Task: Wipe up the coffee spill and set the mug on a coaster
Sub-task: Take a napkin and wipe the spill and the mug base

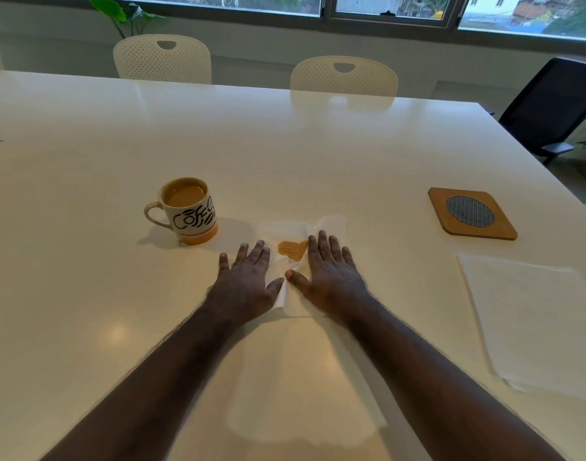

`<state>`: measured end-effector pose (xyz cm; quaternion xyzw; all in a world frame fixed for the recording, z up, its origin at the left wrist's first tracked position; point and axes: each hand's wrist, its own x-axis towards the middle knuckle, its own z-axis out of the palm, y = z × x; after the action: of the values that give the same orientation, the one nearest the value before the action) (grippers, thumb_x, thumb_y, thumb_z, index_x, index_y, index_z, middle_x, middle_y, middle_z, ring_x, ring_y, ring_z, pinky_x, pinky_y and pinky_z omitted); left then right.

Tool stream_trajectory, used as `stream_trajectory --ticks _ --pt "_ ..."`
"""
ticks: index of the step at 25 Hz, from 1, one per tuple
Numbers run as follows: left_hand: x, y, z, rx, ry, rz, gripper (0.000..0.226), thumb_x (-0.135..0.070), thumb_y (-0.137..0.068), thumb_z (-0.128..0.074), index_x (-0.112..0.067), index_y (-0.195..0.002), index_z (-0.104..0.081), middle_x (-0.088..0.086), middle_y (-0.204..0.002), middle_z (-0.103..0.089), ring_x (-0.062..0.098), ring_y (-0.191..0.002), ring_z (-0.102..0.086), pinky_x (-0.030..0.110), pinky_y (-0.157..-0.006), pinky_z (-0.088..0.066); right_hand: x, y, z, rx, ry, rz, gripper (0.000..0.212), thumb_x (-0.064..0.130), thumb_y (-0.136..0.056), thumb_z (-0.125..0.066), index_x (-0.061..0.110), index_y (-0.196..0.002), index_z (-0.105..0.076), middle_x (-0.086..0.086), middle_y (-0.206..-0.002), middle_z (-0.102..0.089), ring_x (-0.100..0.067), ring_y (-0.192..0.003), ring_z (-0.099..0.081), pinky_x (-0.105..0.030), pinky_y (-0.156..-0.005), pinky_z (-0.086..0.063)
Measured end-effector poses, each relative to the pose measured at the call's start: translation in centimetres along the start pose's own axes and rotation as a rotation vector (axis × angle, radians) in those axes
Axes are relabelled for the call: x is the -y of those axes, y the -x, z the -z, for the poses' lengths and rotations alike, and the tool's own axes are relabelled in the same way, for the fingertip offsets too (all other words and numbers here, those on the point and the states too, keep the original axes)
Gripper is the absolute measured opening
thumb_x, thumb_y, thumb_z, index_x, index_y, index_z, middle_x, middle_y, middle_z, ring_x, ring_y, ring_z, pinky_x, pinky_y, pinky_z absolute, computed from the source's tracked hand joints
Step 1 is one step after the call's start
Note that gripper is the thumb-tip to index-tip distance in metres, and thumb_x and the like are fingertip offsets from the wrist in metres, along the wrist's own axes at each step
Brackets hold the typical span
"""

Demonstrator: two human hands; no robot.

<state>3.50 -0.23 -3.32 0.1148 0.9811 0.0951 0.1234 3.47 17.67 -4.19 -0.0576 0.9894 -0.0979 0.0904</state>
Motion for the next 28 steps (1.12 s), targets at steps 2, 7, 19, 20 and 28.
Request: stream_trajectory --ticks 2,7,19,20,28 --pt "0.0 0.0 0.1 0.000 -0.006 0.002 0.069 -0.051 -0.099 -0.027 -0.019 -0.155 0.000 -0.001 -0.164 0.008 0.023 -0.150 0.009 0.052 -0.117 0.008 0.5 -0.4 0.1 0.013 -0.005 0.032 0.085 0.067 -0.091 -0.021 0.017 -0.151 0.014 -0.005 -0.158 0.021 -0.019 -0.144 0.020 -0.038 -0.118 0.009" --pt "0.3 -0.2 0.1 0.000 0.004 0.003 0.067 -0.047 -0.100 -0.027 -0.019 -0.155 0.000 -0.002 -0.164 0.005 0.023 -0.150 0.008 0.052 -0.117 0.008 1.8 -0.8 0.2 0.045 -0.030 0.096 0.074 0.054 -0.097 -0.023 0.020 -0.151 0.015 -0.003 -0.158 0.021 -0.018 -0.145 0.020 -0.037 -0.118 0.009" --pt "-1.3 0.9 -0.2 0.079 0.017 -0.080 0.063 -0.036 -0.102 -0.020 -0.014 -0.153 0.009 0.004 -0.162 0.019 0.020 -0.148 0.017 0.044 -0.117 0.011 1.3 0.7 0.0 -0.007 0.003 0.304 0.055 0.040 -0.102 -0.018 0.025 -0.153 -0.003 0.003 -0.161 0.003 -0.014 -0.147 0.008 -0.031 -0.117 0.004" --pt "-1.5 1.2 -0.1 0.094 0.022 -0.089 0.062 -0.035 -0.102 -0.019 -0.013 -0.153 0.008 0.006 -0.162 0.017 0.020 -0.149 0.016 0.043 -0.117 0.010 1.2 1.1 0.0 -0.013 0.003 0.318 0.055 0.039 -0.102 -0.018 0.025 -0.153 -0.005 0.003 -0.161 0.002 -0.013 -0.147 0.007 -0.030 -0.117 0.003" --pt "-4.1 3.6 -0.3 0.128 -0.116 -0.184 0.066 -0.031 -0.101 -0.027 -0.003 -0.152 0.004 0.017 -0.162 0.008 0.030 -0.150 0.009 0.048 -0.121 0.003 0.3 4.5 -0.9 -0.058 0.046 0.312 0.057 0.041 -0.102 -0.013 0.019 -0.153 -0.003 -0.001 -0.161 0.004 -0.011 -0.146 0.008 -0.030 -0.119 0.000"
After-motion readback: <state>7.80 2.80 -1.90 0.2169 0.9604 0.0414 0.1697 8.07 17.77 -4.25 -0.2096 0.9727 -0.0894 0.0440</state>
